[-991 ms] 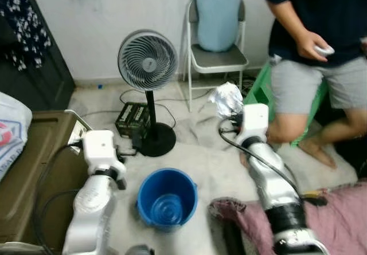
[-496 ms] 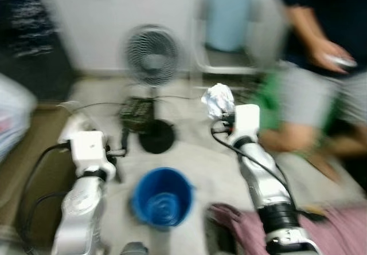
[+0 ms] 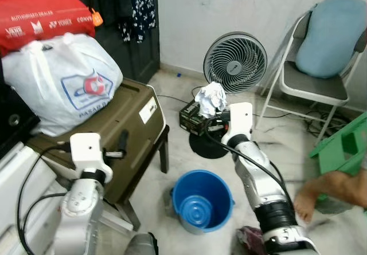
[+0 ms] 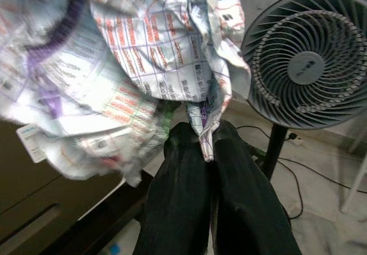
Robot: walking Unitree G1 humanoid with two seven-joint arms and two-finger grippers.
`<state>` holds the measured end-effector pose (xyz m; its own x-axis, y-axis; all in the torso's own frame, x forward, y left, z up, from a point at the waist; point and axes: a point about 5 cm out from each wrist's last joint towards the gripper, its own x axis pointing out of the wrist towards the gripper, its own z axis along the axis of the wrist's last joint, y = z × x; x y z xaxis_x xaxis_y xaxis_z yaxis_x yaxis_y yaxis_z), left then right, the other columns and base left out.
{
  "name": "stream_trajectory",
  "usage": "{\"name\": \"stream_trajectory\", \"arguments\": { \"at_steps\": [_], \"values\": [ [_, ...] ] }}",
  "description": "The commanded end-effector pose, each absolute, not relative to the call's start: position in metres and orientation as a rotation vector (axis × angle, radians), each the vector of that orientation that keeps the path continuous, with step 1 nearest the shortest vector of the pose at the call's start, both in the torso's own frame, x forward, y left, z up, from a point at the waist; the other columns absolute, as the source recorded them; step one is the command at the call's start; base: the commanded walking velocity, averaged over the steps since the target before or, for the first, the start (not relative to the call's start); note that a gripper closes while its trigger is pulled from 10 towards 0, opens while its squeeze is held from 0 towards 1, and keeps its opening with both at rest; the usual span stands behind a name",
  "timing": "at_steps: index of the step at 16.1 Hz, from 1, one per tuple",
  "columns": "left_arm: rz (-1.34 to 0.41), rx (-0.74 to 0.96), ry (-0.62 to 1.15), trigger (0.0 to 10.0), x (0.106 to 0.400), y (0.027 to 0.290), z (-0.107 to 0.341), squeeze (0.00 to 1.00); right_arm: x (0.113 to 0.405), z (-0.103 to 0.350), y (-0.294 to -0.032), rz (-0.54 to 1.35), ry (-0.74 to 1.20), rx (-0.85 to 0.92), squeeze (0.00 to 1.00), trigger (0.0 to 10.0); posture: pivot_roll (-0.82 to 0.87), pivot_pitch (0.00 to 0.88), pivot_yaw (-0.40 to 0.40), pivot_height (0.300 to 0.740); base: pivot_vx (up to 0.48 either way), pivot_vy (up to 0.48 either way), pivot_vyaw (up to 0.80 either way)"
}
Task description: Clean up the room
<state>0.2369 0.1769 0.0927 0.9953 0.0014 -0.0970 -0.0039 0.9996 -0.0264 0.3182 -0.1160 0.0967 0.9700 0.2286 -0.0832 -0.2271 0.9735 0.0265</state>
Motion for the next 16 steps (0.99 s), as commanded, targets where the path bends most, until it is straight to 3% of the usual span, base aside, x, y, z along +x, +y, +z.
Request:
{"name": "stream_trajectory", "arguments": {
  "at_steps": [1,6,10,16],
  "values": [
    [-0.023,-0.029,0.094,10.0,0.238,0.173,0.094,0.0,0.32,0.098,-0.121,0.204,0.082,0.012,0.0,10.0,0.0,0.0,-0.03,0.74,0.0,0.0,0.0],
    [-0.129,-0.009,0.098,10.0,0.223,0.175,0.094,0.0,0.321,0.098,-0.125,0.164,0.096,0.021,0.0,10.0,0.01,0.0,-0.034,0.74,0.0,0.0,0.0],
    [-0.299,0.128,0.134,10.0,0.203,0.173,0.088,0.0,0.322,0.084,-0.146,-0.005,0.225,-0.051,0.0,10.0,0.04,0.0,-0.037,0.74,0.0,0.0,0.0],
    [-0.412,0.27,0.141,10.0,0.166,0.186,0.108,0.0,0.313,0.056,-0.125,0.012,0.394,-0.063,0.0,10.0,0.15,0.113,0.013,0.74,0.0,0.0,0.0]
  ]
}}
